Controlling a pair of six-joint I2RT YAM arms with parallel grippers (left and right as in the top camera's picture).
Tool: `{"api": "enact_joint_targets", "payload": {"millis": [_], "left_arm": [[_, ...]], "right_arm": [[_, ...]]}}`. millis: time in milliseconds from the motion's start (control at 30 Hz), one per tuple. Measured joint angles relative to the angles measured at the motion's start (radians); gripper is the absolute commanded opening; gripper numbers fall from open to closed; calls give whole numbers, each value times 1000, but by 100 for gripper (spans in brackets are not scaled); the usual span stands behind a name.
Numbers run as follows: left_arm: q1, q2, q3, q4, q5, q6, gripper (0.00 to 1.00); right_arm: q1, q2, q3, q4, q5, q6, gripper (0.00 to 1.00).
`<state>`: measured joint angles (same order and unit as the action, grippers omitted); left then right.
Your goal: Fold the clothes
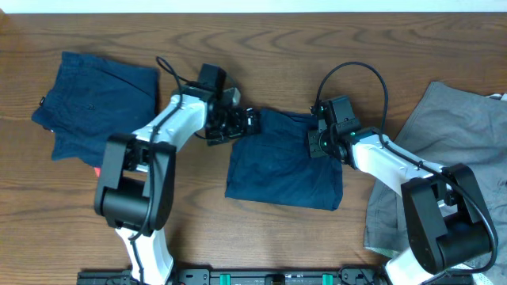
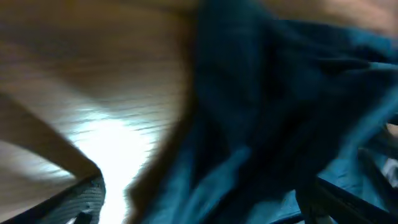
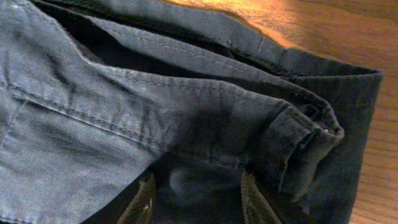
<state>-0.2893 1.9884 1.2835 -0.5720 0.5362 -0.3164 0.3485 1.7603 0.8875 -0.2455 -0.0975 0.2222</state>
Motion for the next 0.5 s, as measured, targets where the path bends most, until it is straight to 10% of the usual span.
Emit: {"api": "enact_joint_targets", "payload": {"millis": [267, 500], "left_arm": [[-106, 34, 1, 20, 26, 0, 6], [-87, 28, 1, 11, 31, 7, 6]], "right_arm": [[2, 0, 2, -11, 8, 0, 50], [-2, -43, 36, -140, 3, -6, 58]]}}
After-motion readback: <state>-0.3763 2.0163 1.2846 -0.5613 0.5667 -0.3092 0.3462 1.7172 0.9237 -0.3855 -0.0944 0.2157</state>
